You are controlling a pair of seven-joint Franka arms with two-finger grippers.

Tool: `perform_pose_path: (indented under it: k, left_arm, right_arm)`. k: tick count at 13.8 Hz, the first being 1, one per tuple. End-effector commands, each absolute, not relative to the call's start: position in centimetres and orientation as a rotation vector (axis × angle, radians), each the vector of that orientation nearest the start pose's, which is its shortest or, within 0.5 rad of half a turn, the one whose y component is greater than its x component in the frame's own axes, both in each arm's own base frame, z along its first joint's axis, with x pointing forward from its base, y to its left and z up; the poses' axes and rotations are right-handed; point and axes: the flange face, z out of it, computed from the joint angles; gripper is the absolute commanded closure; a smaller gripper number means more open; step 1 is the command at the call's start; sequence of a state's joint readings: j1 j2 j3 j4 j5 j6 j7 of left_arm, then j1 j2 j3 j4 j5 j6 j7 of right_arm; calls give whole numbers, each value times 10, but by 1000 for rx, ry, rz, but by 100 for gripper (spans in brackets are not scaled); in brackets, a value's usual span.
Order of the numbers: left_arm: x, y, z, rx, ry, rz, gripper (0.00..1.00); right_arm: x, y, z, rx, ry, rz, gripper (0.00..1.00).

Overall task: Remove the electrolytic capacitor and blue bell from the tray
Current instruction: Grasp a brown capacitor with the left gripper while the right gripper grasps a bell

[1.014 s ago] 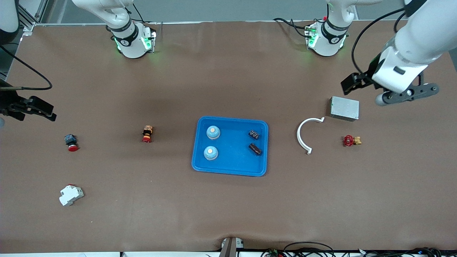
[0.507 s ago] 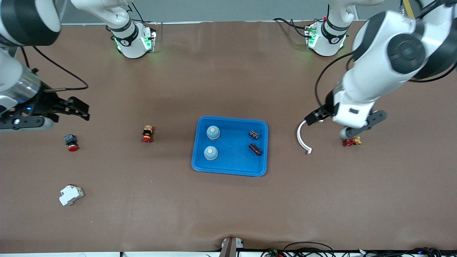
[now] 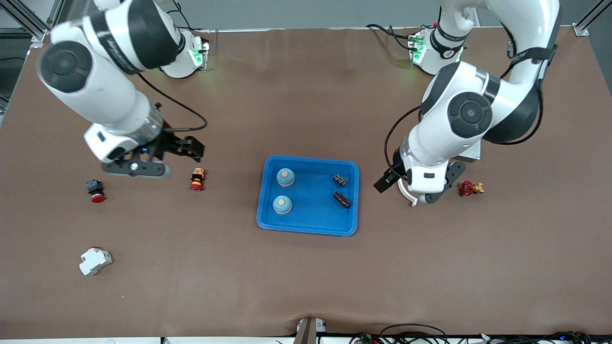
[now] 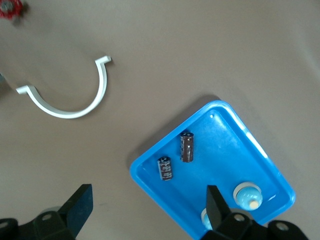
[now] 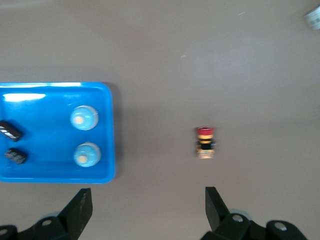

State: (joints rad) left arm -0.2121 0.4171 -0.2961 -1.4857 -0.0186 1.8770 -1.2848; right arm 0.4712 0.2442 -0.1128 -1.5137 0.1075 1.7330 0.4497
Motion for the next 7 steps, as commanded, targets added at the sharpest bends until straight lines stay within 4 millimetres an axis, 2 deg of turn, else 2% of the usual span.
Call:
perform_pose_path:
  k: [1, 4, 5, 7]
  left_arm:
    - [610, -316, 415, -2897, -1379, 171, 0]
    - [607, -318, 388, -2848, -1514, 147, 0]
    - [603, -320, 379, -2836, -1539, 146, 0]
    - [599, -321, 366, -2808, -1601, 144, 0]
  right_arm:
    - [601, 246, 495, -3027, 255, 119, 0]
    - [600, 277, 465, -3027, 338, 110, 0]
    - [595, 294, 455, -3023, 347, 92, 0]
    - [589, 314, 435, -3017, 359, 63, 0]
